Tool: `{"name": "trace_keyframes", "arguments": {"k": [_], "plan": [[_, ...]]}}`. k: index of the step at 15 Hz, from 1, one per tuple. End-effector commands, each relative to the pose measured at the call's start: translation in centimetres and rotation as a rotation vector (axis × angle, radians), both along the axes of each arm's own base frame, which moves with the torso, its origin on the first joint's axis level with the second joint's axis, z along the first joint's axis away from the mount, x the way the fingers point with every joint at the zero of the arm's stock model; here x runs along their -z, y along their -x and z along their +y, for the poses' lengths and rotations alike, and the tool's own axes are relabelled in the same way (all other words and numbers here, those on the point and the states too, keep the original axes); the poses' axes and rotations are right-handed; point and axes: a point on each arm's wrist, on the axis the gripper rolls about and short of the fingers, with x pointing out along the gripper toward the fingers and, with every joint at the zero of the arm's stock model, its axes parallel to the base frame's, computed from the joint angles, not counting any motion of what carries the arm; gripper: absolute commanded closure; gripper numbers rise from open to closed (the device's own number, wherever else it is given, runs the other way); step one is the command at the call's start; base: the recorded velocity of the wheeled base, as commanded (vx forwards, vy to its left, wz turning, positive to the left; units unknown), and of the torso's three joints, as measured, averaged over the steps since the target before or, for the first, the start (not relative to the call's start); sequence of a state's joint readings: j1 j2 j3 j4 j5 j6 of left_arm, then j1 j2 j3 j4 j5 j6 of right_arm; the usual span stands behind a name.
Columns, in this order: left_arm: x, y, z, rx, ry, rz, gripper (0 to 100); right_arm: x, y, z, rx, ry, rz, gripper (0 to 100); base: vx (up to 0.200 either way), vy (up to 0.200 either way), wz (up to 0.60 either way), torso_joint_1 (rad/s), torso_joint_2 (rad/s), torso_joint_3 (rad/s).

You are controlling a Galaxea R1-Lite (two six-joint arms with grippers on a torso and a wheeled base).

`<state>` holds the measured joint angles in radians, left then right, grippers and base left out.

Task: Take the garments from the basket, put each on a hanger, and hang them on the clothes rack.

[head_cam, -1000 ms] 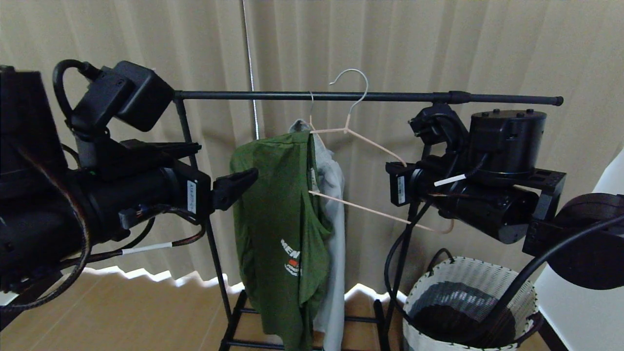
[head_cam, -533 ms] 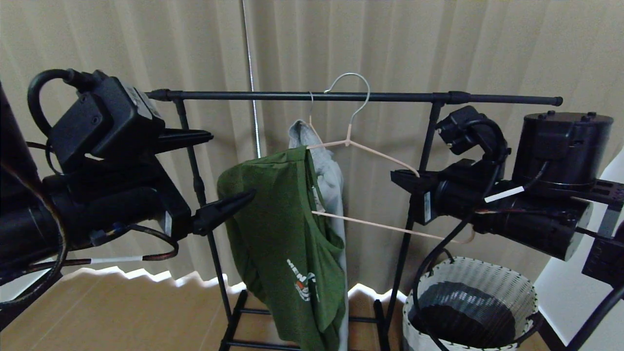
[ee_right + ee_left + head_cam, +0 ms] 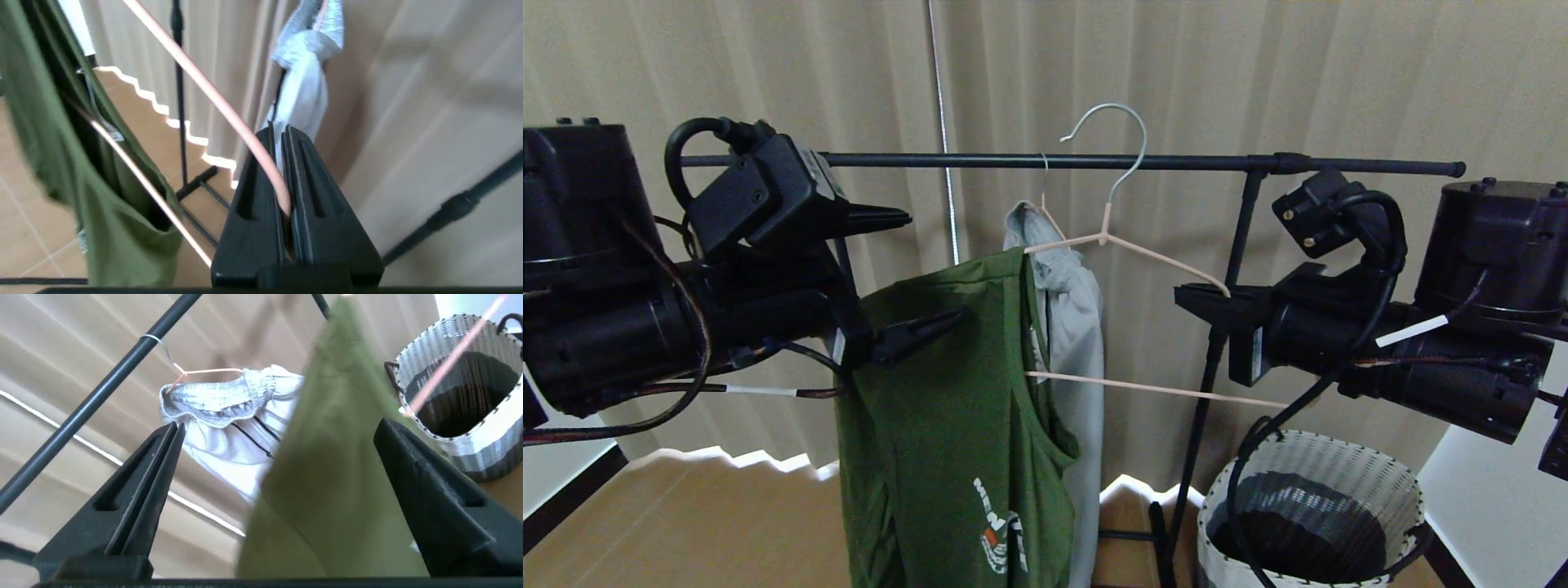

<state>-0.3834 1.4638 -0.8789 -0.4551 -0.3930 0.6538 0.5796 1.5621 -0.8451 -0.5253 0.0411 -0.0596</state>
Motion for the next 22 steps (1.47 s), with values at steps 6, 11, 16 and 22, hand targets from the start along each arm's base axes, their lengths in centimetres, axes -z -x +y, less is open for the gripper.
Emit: {"name": "trace_keyframes", "arguments": {"k": [6,11,16,22], "plan": [[0.9,-1.5,-1.1,0.027,-0.066,-0.022,0,0.3,0.9,1.6,-0.082,0.003,0.011,100,0.000,0.000,0.00,0.000,0.00,0.000],[1.0,-1.3,-1.4,0.041,-0.067,-0.019,0,0.3,1.1,1.9,-0.096,0.005,0.010,100,0.000,0.000,0.00,0.000,0.00,0.000],[1.0,-1.3,-1.4,0.043,-0.068,-0.021,100,0.3,1.4,2.2,-0.110,0.005,0.010,100,0.000,0.000,0.00,0.000,0.00,0.000],[1.4,-1.1,-1.3,0.041,-0.072,-0.006,100,0.2,1.4,2.1,-0.106,0.003,0.007,100,0.000,0.000,0.00,0.000,0.00,0.000]]}}
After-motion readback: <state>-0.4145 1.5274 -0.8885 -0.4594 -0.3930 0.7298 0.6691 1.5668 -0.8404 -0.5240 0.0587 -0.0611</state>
